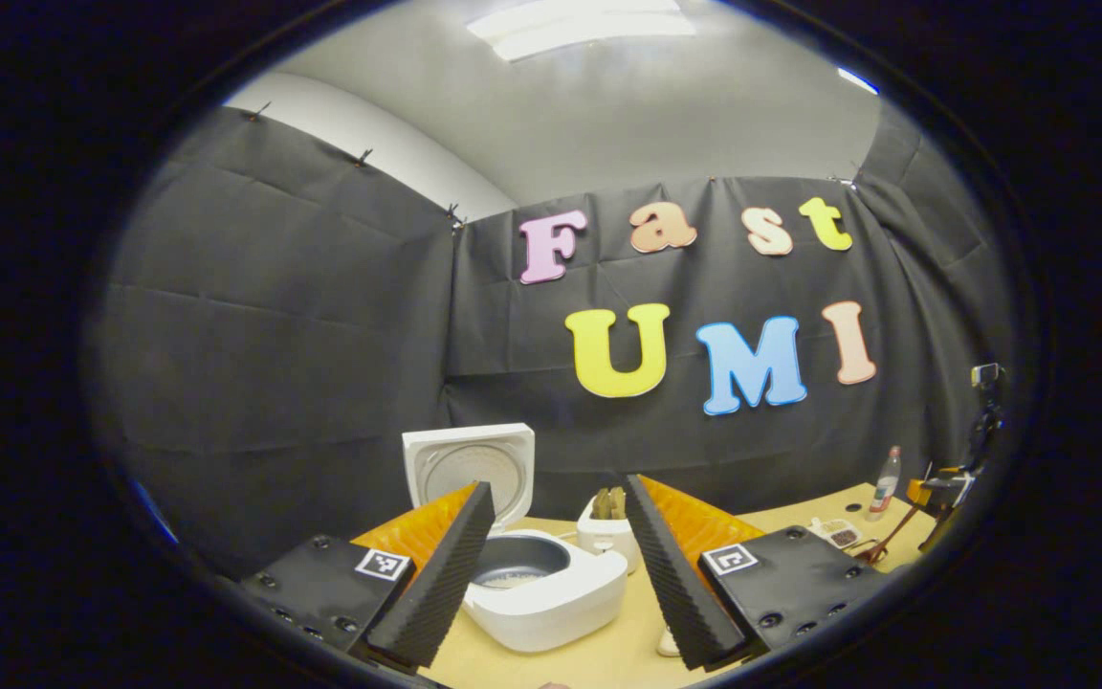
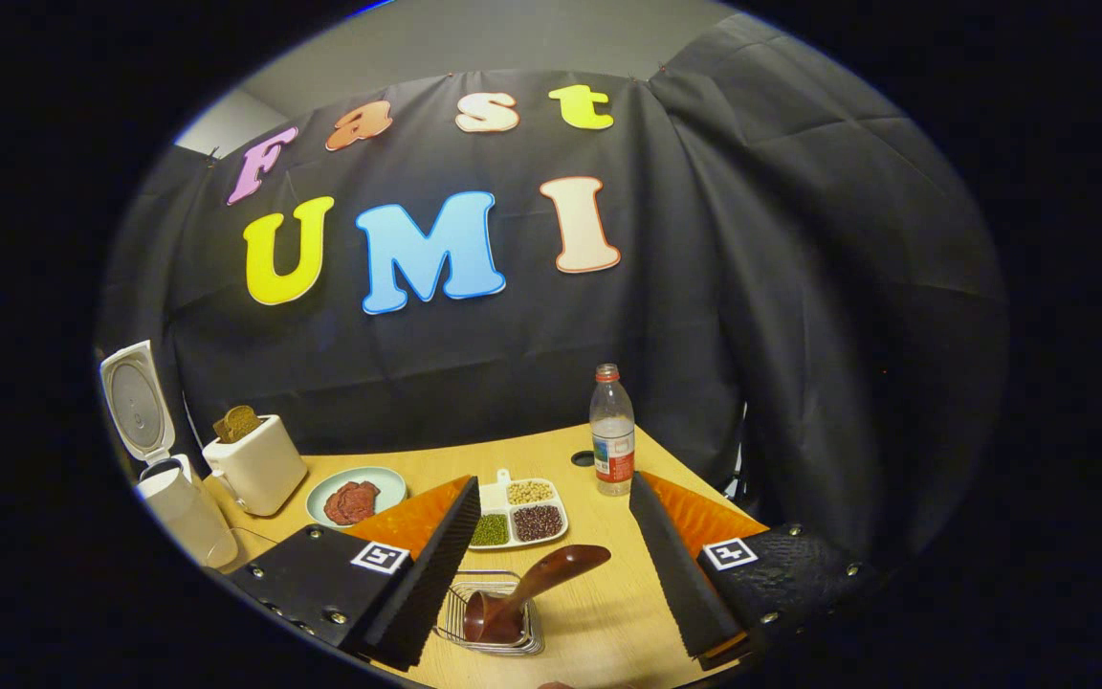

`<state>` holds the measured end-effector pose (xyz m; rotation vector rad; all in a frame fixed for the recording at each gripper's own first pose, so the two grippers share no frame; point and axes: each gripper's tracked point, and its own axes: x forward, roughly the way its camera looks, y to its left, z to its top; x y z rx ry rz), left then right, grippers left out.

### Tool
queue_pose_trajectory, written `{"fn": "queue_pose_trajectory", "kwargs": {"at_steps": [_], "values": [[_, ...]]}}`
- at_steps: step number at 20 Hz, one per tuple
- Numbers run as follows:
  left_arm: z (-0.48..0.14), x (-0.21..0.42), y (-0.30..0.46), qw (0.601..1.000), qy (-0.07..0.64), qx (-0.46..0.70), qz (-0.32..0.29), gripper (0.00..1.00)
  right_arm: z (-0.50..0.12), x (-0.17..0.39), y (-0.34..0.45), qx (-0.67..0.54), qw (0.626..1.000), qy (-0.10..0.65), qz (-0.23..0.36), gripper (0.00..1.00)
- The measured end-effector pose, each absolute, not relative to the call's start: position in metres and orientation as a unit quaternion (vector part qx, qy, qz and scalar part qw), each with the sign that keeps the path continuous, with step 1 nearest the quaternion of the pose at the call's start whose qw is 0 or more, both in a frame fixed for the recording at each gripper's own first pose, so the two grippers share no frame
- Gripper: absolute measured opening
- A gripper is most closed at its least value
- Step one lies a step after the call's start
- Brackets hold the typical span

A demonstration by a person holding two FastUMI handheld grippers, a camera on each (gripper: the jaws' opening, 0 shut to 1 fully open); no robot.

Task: Close the left gripper, press the button to open the rice cooker; take a wooden spoon from the chopstick holder with the right hand, scoop a spoonful of rice and pour it into the rice cooker, then put the wooden spoon back into the chopstick holder.

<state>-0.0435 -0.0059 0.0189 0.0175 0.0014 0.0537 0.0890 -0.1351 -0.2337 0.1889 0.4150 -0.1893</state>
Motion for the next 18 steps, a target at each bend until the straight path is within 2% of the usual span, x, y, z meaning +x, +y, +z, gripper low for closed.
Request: {"fn": "queue_pose_trajectory", "kwargs": {"at_steps": [2,8,9,10,11,13,15,17,18], "values": [[0.014,-0.044,-0.001,0.999,0.009,0.01,0.033,0.95,-0.251,0.088,-0.133,0.109,0.964,0.226,-0.093,0.96],[0.015,-0.042,0.002,0.999,0.012,0.025,0.041,0.95,-0.295,0.082,-0.118,0.146,0.945,0.281,-0.078,0.98],[0.014,-0.042,0.005,0.999,0.012,0.03,0.043,0.97,-0.302,0.078,-0.113,0.153,0.942,0.289,-0.075,0.84],[0.014,-0.043,0.005,0.998,0.013,0.033,0.044,0.99,-0.307,0.077,-0.111,0.159,0.939,0.296,-0.073,0.83],[0.013,-0.045,0.005,0.998,0.013,0.034,0.045,0.96,-0.312,0.075,-0.109,0.164,0.936,0.303,-0.073,0.68],[0.009,-0.046,0.005,0.998,0.016,0.033,0.045,0.92,-0.318,0.073,-0.098,0.181,0.93,0.314,-0.055,0.6],[0.004,-0.045,0.009,0.998,0.02,0.034,0.048,0.95,-0.324,0.074,-0.095,0.186,0.929,0.317,-0.048,0.6],[0.0,-0.046,0.015,0.998,0.025,0.031,0.053,0.95,-0.32,0.077,-0.09,0.191,0.929,0.313,-0.047,0.23],[-0.001,-0.046,0.017,0.998,0.026,0.029,0.056,0.95,-0.318,0.08,-0.088,0.189,0.93,0.312,-0.045,0.19]]}}
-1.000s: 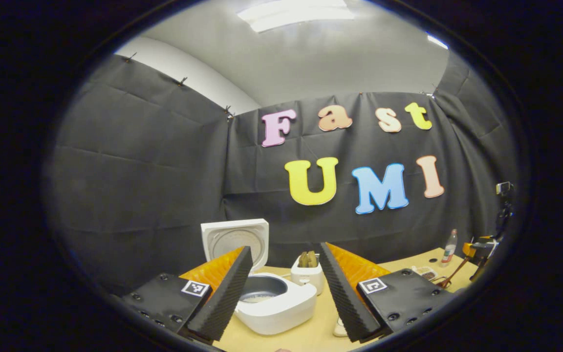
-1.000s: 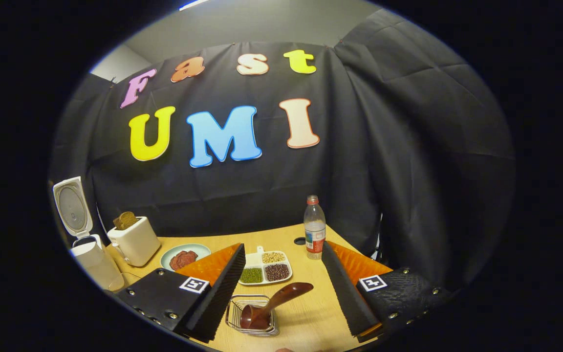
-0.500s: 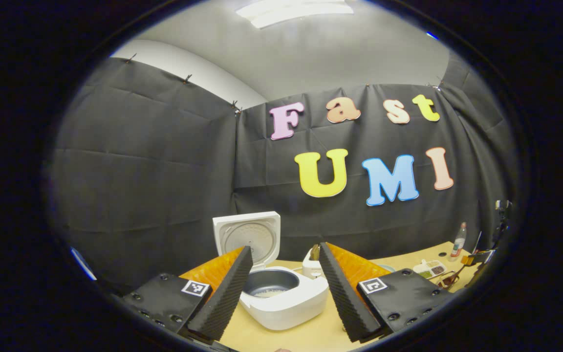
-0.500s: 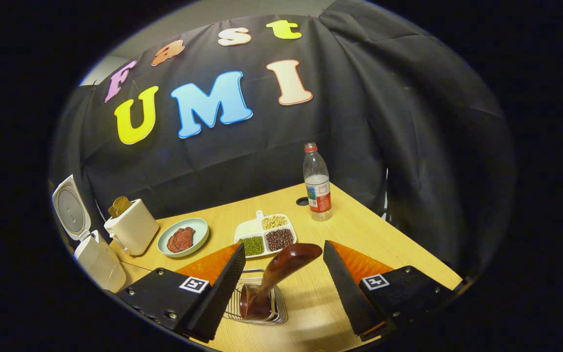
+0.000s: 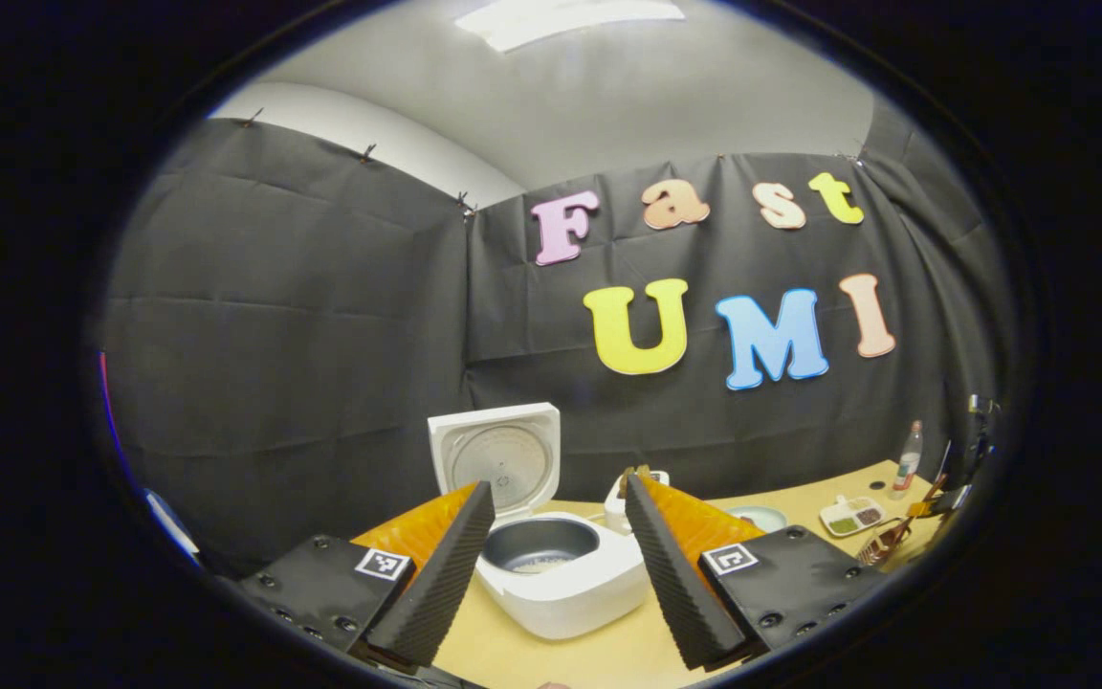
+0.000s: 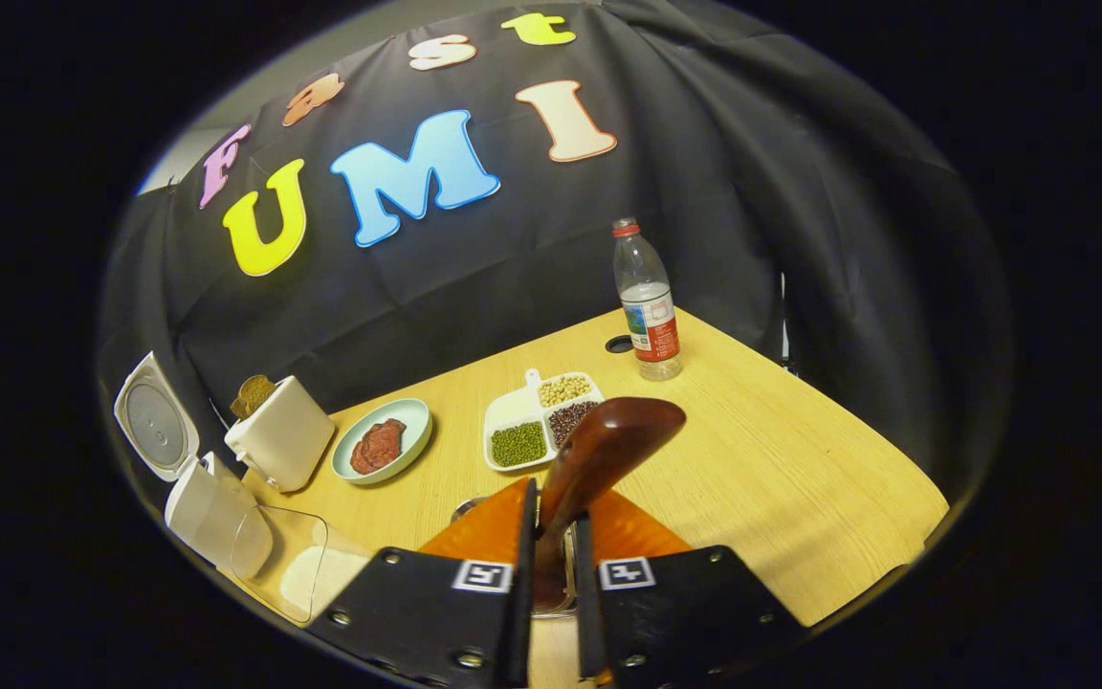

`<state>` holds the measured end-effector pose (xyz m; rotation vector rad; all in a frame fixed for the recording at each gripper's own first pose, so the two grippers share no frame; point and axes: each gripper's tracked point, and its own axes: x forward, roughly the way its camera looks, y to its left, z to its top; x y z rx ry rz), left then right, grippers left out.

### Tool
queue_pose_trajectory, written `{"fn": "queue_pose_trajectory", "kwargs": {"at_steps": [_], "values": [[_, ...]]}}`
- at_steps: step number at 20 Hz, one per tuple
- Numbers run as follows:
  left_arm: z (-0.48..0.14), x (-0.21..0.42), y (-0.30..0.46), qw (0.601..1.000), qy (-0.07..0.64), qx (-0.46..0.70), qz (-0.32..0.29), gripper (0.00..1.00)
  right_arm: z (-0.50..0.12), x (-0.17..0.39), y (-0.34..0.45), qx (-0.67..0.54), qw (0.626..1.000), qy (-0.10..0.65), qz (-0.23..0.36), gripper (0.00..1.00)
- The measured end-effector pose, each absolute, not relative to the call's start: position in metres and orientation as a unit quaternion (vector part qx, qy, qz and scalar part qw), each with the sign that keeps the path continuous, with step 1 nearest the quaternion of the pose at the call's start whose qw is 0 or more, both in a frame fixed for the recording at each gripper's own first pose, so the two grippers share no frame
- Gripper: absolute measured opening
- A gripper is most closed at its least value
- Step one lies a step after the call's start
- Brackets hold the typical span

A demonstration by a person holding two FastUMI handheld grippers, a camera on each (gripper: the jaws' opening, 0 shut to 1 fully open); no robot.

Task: Close the left gripper, press the button to open the rice cooker; take a wooden spoon from the chopstick holder with the right hand, scoop a spoonful of rice and pour it into the rice cooker, then put the wooden spoon back into the chopstick holder.

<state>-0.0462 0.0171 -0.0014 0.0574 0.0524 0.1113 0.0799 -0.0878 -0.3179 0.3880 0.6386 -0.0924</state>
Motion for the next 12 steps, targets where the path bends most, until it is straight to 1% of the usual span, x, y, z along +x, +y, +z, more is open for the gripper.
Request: {"fn": "queue_pose_trajectory", "kwargs": {"at_steps": [1,2,3,4,8,9,12], "values": [[-0.003,-0.046,0.017,0.998,0.027,0.026,0.056,0.92,-0.311,0.077,-0.083,0.188,0.932,0.309,-0.036,0.17],[-0.004,-0.047,0.02,0.998,0.028,0.025,0.057,0.92,-0.311,0.076,-0.08,0.178,0.934,0.308,-0.032,0.18],[-0.003,-0.047,0.022,0.998,0.026,0.024,0.057,0.92,-0.308,0.077,-0.079,0.166,0.937,0.307,-0.026,0.11],[-0.001,-0.047,0.023,0.998,0.022,0.024,0.055,0.95,-0.303,0.075,-0.079,0.154,0.94,0.304,-0.024,0.11],[0.001,-0.04,0.026,0.999,0.013,0.02,0.038,0.95,-0.269,0.075,-0.078,0.131,0.951,0.278,-0.027,0.11],[0.001,-0.038,0.027,0.999,0.01,0.017,0.034,0.92,-0.258,0.075,-0.078,0.121,0.955,0.269,-0.031,0.11],[-0.002,-0.033,0.035,1.0,0.009,0.007,0.023,0.92,-0.231,0.074,-0.072,0.103,0.963,0.247,-0.037,0.11]]}}
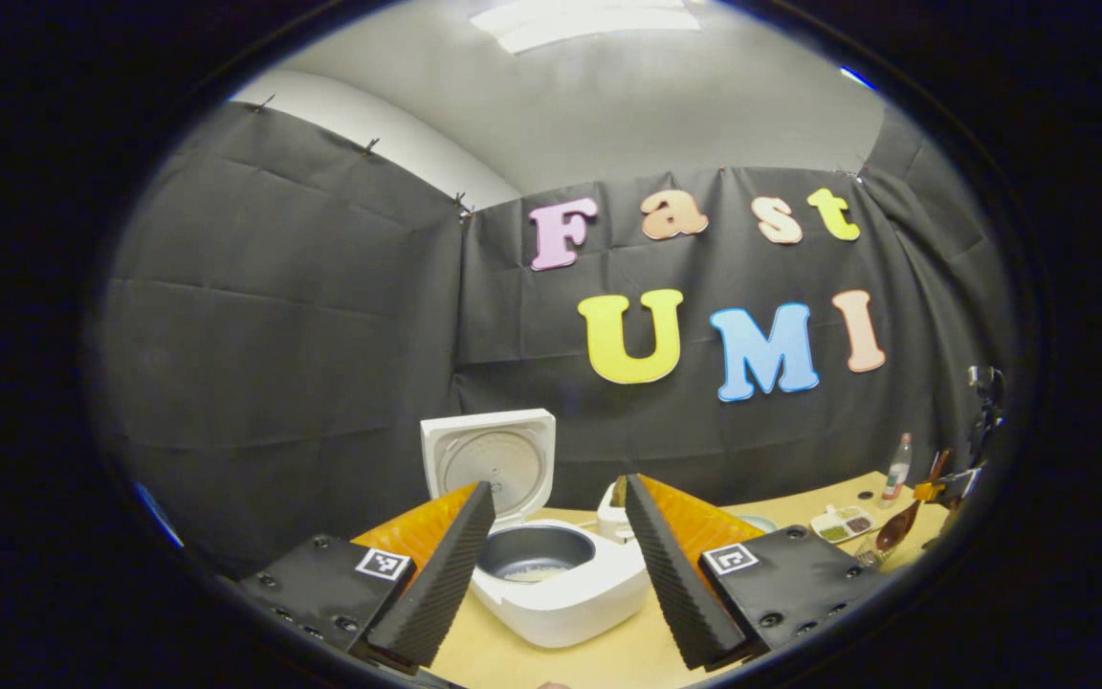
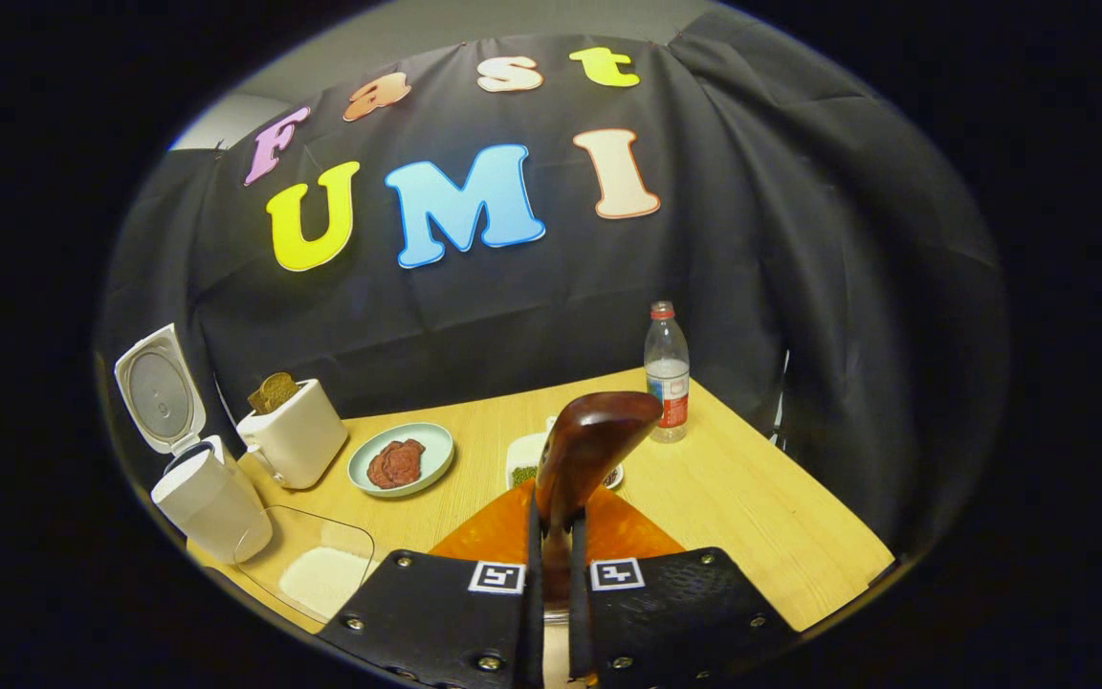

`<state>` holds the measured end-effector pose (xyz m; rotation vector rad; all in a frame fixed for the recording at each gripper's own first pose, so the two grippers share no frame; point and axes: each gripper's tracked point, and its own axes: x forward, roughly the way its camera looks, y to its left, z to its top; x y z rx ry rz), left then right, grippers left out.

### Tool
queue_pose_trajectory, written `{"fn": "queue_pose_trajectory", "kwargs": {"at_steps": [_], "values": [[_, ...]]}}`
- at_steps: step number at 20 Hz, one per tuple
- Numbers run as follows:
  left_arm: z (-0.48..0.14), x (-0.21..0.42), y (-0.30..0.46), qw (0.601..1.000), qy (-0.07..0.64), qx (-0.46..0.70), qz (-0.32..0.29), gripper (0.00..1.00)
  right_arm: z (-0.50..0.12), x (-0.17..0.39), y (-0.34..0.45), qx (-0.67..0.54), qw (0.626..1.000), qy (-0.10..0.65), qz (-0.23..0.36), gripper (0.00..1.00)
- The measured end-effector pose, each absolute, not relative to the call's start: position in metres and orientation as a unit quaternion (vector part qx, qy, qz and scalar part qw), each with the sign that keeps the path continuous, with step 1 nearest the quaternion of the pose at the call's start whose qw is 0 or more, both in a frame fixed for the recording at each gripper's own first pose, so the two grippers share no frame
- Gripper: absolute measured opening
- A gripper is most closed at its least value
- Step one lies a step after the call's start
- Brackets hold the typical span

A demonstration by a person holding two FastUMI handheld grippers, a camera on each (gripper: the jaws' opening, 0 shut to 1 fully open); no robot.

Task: Close the left gripper, press the button to open the rice cooker; take a wooden spoon from the chopstick holder with the right hand, scoop a spoonful of rice and pour it into the rice cooker, then put the wooden spoon back into the chopstick holder.

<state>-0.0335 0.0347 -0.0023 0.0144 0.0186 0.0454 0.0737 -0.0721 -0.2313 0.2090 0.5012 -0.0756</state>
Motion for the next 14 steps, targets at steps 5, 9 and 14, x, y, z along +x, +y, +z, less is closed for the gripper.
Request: {"fn": "queue_pose_trajectory", "kwargs": {"at_steps": [5,9,14], "values": [[-0.012,-0.028,0.057,1.0,0.012,-0.007,0.011,0.92,-0.194,0.071,-0.044,0.106,0.97,0.218,-0.034,0.11],[-0.02,-0.025,0.079,1.0,0.018,-0.015,0.004,0.95,-0.177,0.071,-0.008,0.111,0.972,0.204,-0.021,0.11],[-0.021,-0.024,0.108,1.0,0.018,-0.019,0.001,0.92,-0.176,0.072,0.042,0.122,0.972,0.202,0.002,0.11]]}}
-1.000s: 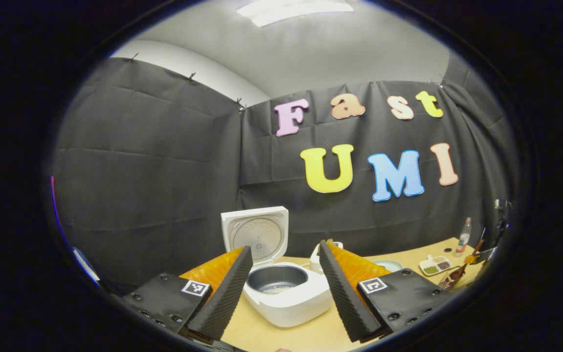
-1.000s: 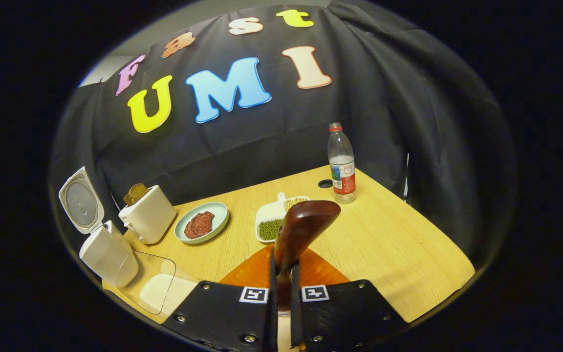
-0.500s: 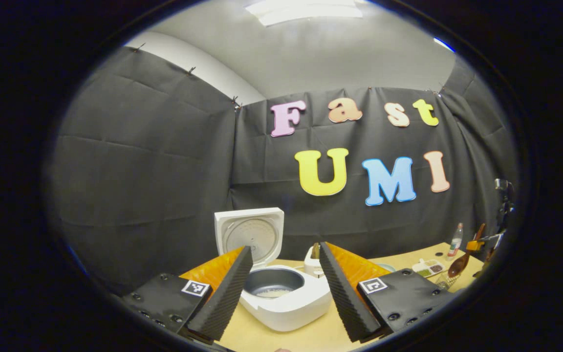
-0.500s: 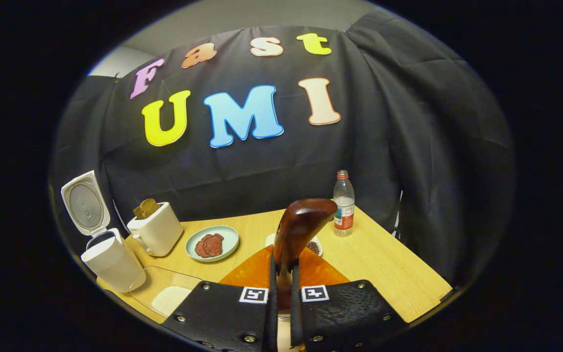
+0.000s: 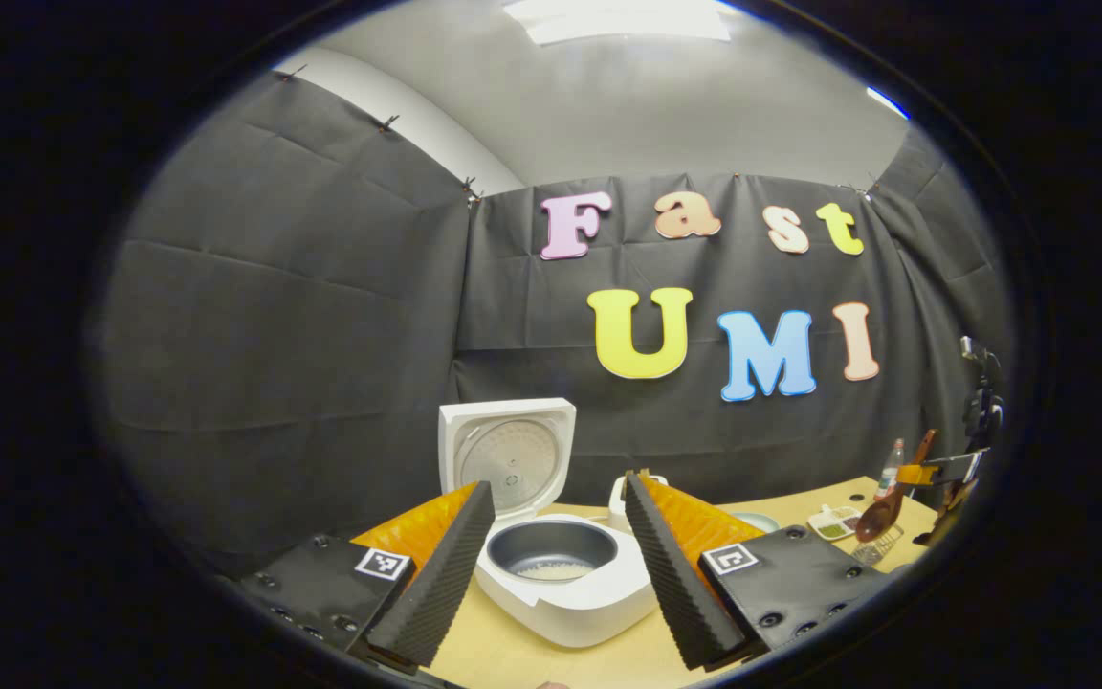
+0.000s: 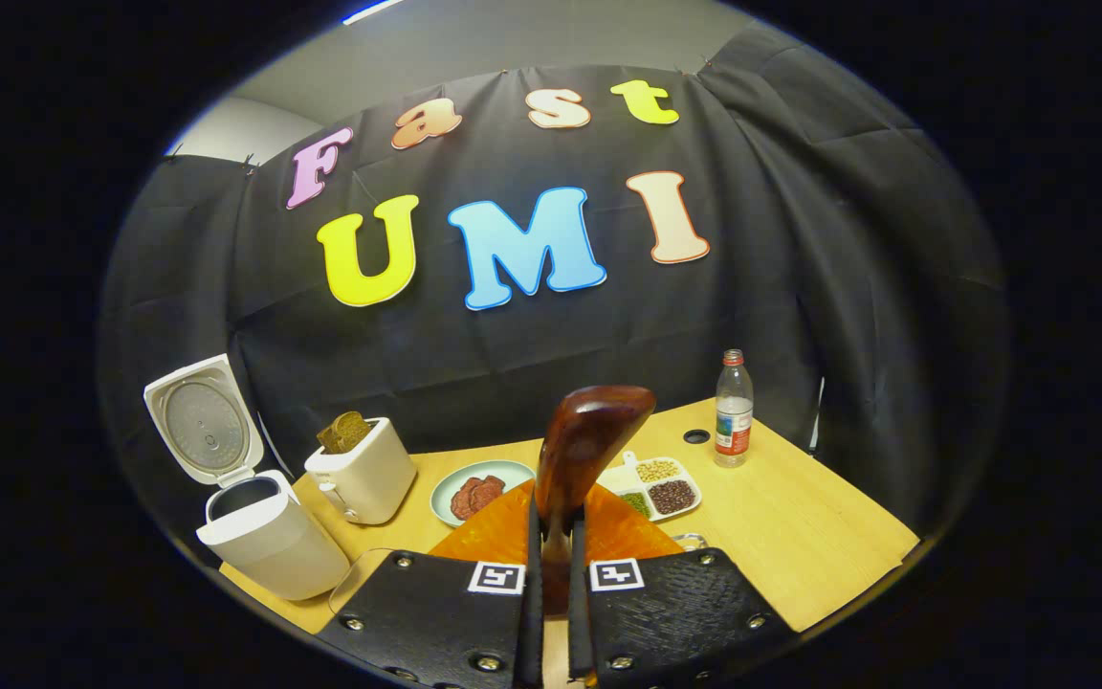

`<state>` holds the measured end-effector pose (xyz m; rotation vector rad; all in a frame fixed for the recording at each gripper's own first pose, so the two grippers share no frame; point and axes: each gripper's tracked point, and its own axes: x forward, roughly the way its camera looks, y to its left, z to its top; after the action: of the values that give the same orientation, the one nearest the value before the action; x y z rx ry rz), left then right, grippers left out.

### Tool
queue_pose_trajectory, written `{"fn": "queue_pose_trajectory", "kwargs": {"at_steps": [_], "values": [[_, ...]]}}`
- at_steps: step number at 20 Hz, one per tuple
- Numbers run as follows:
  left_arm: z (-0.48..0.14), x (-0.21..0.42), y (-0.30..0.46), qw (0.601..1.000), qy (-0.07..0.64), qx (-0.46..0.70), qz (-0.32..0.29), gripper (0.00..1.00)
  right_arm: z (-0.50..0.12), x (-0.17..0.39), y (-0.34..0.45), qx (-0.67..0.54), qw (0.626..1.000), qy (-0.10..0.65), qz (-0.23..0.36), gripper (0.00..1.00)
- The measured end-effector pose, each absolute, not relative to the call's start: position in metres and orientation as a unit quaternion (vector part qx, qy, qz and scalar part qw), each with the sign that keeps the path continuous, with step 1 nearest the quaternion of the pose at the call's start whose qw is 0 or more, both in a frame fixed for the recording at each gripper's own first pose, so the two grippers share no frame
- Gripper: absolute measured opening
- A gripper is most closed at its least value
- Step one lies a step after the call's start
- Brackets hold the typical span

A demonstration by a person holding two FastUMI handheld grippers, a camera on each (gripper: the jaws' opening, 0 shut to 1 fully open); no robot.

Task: Close the left gripper, press the button to open the rice cooker; take a wooden spoon from the chopstick holder with the right hand, scoop a spoonful of rice and pour it into the rice cooker, then put the wooden spoon back into the chopstick holder.

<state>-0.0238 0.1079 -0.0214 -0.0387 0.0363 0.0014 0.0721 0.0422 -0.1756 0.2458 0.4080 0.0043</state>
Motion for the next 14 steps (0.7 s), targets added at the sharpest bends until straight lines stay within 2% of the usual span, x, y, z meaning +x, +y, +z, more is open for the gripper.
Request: {"fn": "queue_pose_trajectory", "kwargs": {"at_steps": [5,6,7,14], "values": [[-0.036,-0.022,0.133,0.999,0.029,-0.021,0.001,0.92,-0.182,0.073,0.083,0.113,0.972,0.204,0.021,0.11],[-0.038,-0.022,0.14,0.999,0.031,-0.02,0.002,0.92,-0.187,0.074,0.09,0.108,0.972,0.208,0.024,0.1],[-0.041,-0.022,0.147,0.999,0.033,-0.019,0.005,0.96,-0.192,0.075,0.096,0.104,0.971,0.212,0.025,0.1],[-0.056,-0.024,0.175,0.998,0.056,-0.017,0.017,0.96,-0.241,0.082,0.123,0.061,0.968,0.241,0.028,0.11]]}}
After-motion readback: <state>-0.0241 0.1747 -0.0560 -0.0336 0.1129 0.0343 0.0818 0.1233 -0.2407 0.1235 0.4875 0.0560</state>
